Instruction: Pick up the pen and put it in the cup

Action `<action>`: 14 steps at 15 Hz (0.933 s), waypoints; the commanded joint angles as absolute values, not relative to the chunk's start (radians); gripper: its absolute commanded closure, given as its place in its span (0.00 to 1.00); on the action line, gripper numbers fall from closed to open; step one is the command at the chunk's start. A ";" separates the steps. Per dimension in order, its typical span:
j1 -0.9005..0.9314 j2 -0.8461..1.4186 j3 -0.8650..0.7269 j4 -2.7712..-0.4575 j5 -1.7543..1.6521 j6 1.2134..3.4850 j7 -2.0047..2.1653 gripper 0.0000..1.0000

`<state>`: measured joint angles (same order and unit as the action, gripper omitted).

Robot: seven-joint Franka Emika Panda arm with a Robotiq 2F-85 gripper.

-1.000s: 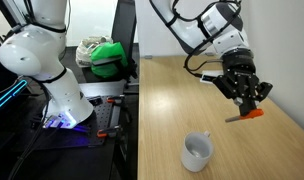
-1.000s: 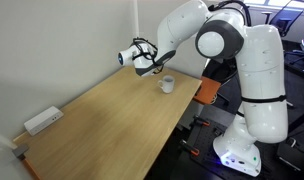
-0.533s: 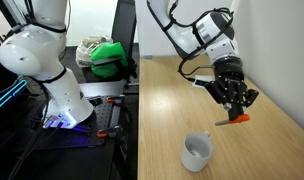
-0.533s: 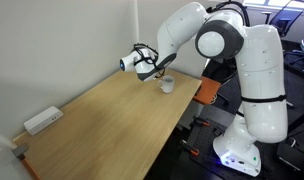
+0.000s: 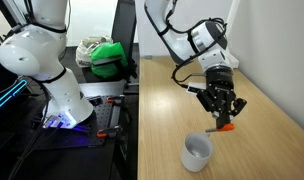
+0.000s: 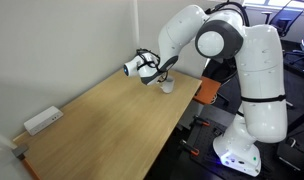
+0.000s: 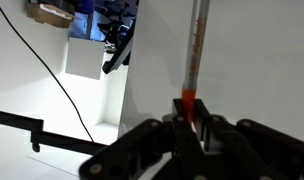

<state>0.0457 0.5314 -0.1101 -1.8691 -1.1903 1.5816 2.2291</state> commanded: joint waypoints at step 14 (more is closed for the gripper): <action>-0.016 0.570 -0.071 -1.920 -1.189 1.678 2.361 0.97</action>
